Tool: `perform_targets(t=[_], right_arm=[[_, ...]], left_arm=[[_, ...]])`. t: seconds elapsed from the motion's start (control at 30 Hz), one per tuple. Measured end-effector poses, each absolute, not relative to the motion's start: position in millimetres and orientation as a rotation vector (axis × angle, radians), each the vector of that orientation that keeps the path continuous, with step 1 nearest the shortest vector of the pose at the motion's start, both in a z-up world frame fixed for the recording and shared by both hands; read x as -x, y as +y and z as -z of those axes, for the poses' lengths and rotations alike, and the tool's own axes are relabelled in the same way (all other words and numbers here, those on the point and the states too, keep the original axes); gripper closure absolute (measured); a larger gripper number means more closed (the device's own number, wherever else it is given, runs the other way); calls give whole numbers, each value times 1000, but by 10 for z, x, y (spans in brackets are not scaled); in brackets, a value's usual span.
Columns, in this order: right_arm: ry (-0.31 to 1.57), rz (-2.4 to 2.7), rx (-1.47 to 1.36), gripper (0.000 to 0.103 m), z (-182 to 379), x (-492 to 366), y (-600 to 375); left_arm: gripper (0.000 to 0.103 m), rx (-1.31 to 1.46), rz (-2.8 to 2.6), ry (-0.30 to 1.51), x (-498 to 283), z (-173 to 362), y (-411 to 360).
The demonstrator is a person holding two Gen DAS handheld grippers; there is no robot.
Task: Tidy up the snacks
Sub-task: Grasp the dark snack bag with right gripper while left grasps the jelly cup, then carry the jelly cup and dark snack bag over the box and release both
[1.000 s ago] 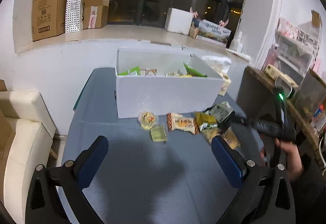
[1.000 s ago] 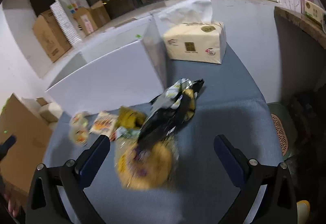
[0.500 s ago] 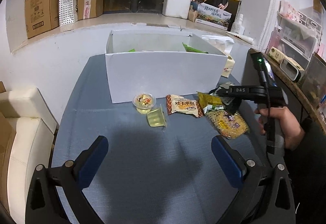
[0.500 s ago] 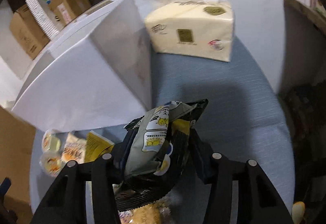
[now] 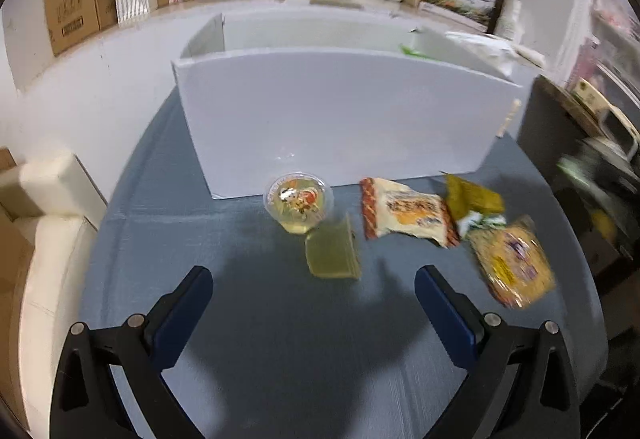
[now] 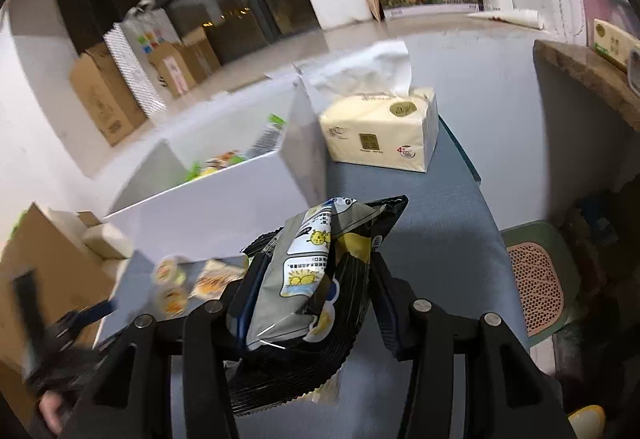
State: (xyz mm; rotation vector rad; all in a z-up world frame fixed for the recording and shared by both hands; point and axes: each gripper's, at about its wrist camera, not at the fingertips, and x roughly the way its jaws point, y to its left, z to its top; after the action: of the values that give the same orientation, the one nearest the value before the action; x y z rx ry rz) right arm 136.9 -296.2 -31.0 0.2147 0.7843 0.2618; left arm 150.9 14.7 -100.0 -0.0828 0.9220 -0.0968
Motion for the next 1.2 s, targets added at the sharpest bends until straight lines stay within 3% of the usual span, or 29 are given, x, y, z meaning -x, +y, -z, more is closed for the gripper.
perform_targets(t=[0.23,0.33,0.4,0.43,0.47,0.5,0.8,1.0,1.2], right_arm=[[750,-285,-273,50,268,-888,-2960],[757,-290,-256,50,300,-818,-2919],[769,-303,-250,50,325,-815,-2890],[771,-309,-249,50,339,-810,-2873],[773,-312,-246,50,345,-807,-2857],[774,-313,-242,50,349,-797,-2841],[791,-344,-207,50,405,-762,-2678],[791,-390,-172,50,373,-827,-2483],[719,-462,-93,50,18,-1267,-2154]], left_arm=[[2,69,49,964,-1731,1196,80],[8,39,32,959,-1768,1218,41],[36,45,46,990,-1810,1273,27],[41,56,52,991,-1834,1280,20],[65,52,51,980,-1829,1268,16],[68,58,57,976,-1824,1254,17],[69,101,102,904,-1464,988,75],[69,79,121,760,-1229,407,118],[69,26,106,649,-1531,-227,197]])
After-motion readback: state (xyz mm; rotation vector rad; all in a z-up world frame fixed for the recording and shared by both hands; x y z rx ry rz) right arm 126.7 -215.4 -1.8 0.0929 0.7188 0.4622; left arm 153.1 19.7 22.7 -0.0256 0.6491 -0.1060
